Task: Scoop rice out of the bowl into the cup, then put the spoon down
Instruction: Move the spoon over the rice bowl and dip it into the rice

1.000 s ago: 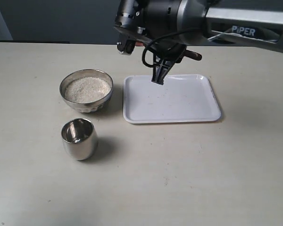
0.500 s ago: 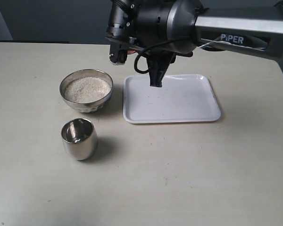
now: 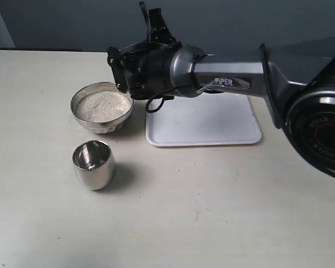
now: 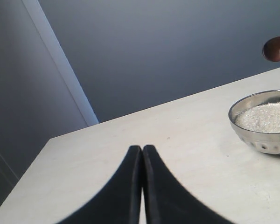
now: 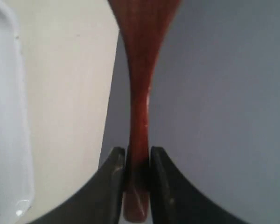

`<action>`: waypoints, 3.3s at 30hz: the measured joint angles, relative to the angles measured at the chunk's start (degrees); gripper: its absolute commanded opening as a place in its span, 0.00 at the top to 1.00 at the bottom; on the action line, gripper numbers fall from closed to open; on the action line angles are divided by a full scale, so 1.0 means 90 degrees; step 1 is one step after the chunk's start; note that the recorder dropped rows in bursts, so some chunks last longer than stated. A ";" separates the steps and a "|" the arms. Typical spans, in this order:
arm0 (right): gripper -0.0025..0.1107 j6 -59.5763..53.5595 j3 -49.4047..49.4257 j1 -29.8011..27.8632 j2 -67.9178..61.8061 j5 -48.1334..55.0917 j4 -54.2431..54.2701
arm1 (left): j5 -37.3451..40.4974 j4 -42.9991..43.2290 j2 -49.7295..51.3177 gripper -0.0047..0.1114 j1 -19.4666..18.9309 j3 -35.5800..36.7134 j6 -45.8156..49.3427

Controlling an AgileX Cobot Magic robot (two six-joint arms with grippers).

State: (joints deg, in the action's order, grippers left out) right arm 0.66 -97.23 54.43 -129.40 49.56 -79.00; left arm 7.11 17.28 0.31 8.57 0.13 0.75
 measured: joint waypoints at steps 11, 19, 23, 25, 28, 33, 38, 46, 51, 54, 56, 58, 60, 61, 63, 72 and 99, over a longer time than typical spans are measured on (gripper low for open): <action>0.98 0.0045 0.0000 0.0243 -0.0158 -0.0229 -0.0081 | 0.0000 0.0000 0.0000 0.96 0.0000 0.0000 0.0000; 0.98 -0.0012 0.0000 0.0315 -0.0158 -0.0321 -0.0123 | 0.0000 0.0000 0.0000 0.96 0.0000 0.0000 0.0000; 0.98 -0.0398 0.0000 0.0372 -0.0158 -0.0296 0.0021 | 0.0000 0.0000 0.0000 0.96 0.0000 0.0000 0.0000; 0.98 -0.0656 0.0000 0.0401 -0.0158 -0.0296 0.0092 | 0.0000 0.0000 0.0000 0.96 0.0000 0.0000 0.0000; 0.98 -0.1319 0.0000 0.0452 -0.0158 -0.0296 0.0143 | 0.0000 0.0000 0.0000 0.96 0.0000 0.0000 0.0000; 0.98 -0.2065 0.0000 0.0453 -0.0158 -0.0083 0.0500 | 0.0000 0.0000 0.0000 0.96 0.0000 0.0000 0.0000; 0.98 -0.2487 0.0000 0.0381 -0.0158 -0.0111 0.0381 | 0.0000 0.0000 0.0000 0.96 0.0000 0.0000 0.0000; 0.98 -0.2559 0.0000 0.0264 -0.0147 -0.0266 -0.0197 | 0.0000 0.0000 0.0000 0.96 0.0000 0.0000 0.0000; 0.98 -0.2570 -0.0012 0.0264 -0.0331 -0.0507 -0.0305 | 0.0000 0.0000 0.0000 0.96 0.0000 0.0000 0.0000; 0.98 -0.2570 -0.0155 0.0253 -0.0538 -0.0458 -0.0352 | 0.0000 0.0000 0.0000 0.96 0.0000 0.0000 0.0000; 0.98 -0.2570 -0.0285 0.0239 -0.0634 -0.0474 -0.0448 | 0.0000 0.0000 0.0000 0.96 0.0000 0.0000 0.0000; 0.98 -0.2570 -0.0454 0.0225 -0.0708 -0.0552 -0.0473 | 0.0000 0.0000 0.0000 0.96 0.0000 0.0000 0.0000; 0.98 -0.2570 -0.0653 0.0198 -0.0757 -0.0617 -0.0499 | 0.0000 0.0000 0.0000 0.96 0.0000 0.0000 0.0000; 0.98 -0.2570 -0.0735 0.0182 -0.0781 -0.0627 -0.0520 | 0.0000 0.0000 0.0000 0.96 0.0000 0.0000 0.0000; 0.98 -0.2570 -0.0891 0.0149 -0.0784 -0.0643 -0.0529 | 0.0000 0.0000 0.0000 0.96 0.0000 0.0000 0.0000; 0.98 -0.2648 -0.0992 0.0054 -0.0798 -0.0669 -0.0429 | 0.0000 0.0000 0.0000 0.96 0.0000 0.0000 0.0000; 0.98 -0.3757 -0.0992 0.0201 -0.1129 -0.0488 0.0415 | 0.0000 0.0000 0.0000 0.96 0.0000 0.0000 0.0000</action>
State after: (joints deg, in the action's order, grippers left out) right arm -33.16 -106.16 56.24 -139.56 45.17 -75.27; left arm 7.11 17.28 0.31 8.57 0.13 0.75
